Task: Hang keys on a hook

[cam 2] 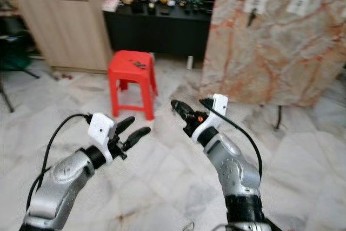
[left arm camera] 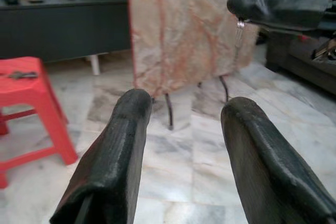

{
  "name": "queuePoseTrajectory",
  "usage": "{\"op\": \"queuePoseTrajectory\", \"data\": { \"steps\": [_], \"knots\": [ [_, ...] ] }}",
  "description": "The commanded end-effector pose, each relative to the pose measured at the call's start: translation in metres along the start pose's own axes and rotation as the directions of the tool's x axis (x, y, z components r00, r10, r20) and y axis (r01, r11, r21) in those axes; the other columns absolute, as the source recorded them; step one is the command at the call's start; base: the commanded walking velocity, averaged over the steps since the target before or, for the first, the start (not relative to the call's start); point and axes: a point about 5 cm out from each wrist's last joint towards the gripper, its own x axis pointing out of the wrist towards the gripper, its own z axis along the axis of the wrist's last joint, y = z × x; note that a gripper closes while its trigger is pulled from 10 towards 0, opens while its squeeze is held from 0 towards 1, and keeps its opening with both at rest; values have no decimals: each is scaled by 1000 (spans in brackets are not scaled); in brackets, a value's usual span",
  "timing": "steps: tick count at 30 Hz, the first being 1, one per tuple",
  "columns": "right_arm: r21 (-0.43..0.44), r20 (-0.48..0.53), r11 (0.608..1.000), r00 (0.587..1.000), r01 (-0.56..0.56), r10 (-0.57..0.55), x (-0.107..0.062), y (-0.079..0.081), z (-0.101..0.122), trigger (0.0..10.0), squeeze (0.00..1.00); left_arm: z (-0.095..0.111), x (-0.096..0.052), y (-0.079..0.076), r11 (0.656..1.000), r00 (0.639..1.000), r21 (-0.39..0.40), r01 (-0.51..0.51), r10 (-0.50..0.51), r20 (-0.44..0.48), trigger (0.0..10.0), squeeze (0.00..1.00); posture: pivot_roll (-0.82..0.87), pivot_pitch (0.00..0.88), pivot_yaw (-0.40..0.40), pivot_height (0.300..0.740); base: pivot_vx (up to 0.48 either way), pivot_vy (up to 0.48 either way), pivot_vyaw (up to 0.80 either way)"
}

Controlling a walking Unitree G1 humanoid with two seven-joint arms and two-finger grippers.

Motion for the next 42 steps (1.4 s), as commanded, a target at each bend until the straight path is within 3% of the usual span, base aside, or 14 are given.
{"op": "queuePoseTrajectory", "data": {
  "steps": [1,7,12,21,32,35,40,42],
  "knots": [
    [-1,6,1000,1000,-6,6,4,2,2,10000,0,1,1,-2,1000,1000,19,5,-4,-11,10000,0,46,0,-88,740,0,0,0],
    [-7,6,999,999,-34,34,5,5,2,10000,0,1,4,-3,1000,1000,23,-13,13,3,10000,0,51,0,-100,740,0,0,0],
    [-22,0,991,992,-130,130,9,15,2,10000,0,1,10,-11,1000,1000,8,-10,10,21,10000,0,59,0,-114,740,0,0,0],
    [-25,-27,983,983,-181,180,17,17,-2,10000,0,-2,12,-12,1000,999,0,-22,22,33,10000,0,86,0,-126,740,0,0,0],
    [18,-13,988,988,-153,153,12,11,-15,10000,0,12,6,1,984,976,10,-179,176,125,10000,0,103,0,-109,740,0,0,0],
    [37,57,995,994,-96,94,6,1,-9,10000,0,15,-2,-3,988,981,22,-156,152,125,10000,0,108,0,-106,740,0,0,0],
    [26,110,997,992,-73,70,7,-2,1,10000,0,13,-5,-5,992,988,42,-119,114,102,10000,0,109,0,-105,740,0,0,0],
    [60,189,997,981,-50,38,11,-4,13,10000,0,11,-8,-6,996,995,61,-70,66,69,10000,0,104,0,-96,740,0,0,0]
  ]
}}
